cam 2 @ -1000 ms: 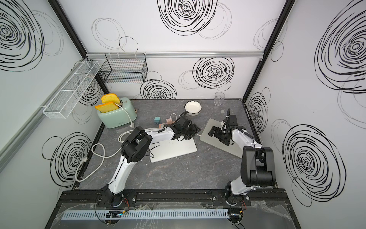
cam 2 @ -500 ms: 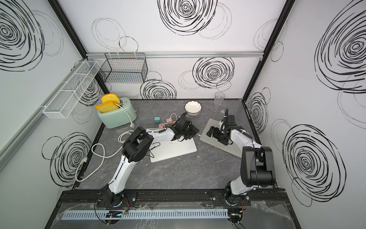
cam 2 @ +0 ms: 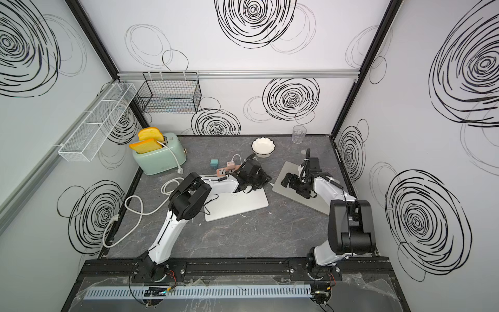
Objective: Unplug the laptop charger
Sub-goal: Remove the charging cable from the laptop.
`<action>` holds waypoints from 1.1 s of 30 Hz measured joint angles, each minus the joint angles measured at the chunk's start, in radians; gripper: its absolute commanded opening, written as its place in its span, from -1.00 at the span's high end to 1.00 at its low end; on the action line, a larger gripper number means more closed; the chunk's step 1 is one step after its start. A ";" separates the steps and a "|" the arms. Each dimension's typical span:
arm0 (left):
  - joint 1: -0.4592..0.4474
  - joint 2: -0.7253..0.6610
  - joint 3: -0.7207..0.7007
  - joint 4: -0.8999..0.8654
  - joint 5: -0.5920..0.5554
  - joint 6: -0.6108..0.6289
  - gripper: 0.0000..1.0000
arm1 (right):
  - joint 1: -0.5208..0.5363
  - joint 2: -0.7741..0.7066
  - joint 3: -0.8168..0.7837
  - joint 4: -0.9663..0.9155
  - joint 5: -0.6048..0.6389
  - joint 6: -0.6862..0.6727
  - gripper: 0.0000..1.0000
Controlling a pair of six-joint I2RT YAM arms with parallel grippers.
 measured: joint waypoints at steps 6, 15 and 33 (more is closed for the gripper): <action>0.001 0.009 -0.002 0.009 0.000 0.021 0.76 | 0.003 0.001 -0.014 0.018 0.002 0.000 -0.98; 0.005 0.002 0.000 -0.013 0.002 0.070 1.00 | 0.003 0.022 -0.047 0.050 0.003 0.005 -0.98; 0.064 -0.023 -0.013 -0.058 0.013 0.156 0.65 | -0.010 0.030 -0.072 0.116 -0.019 0.011 -0.98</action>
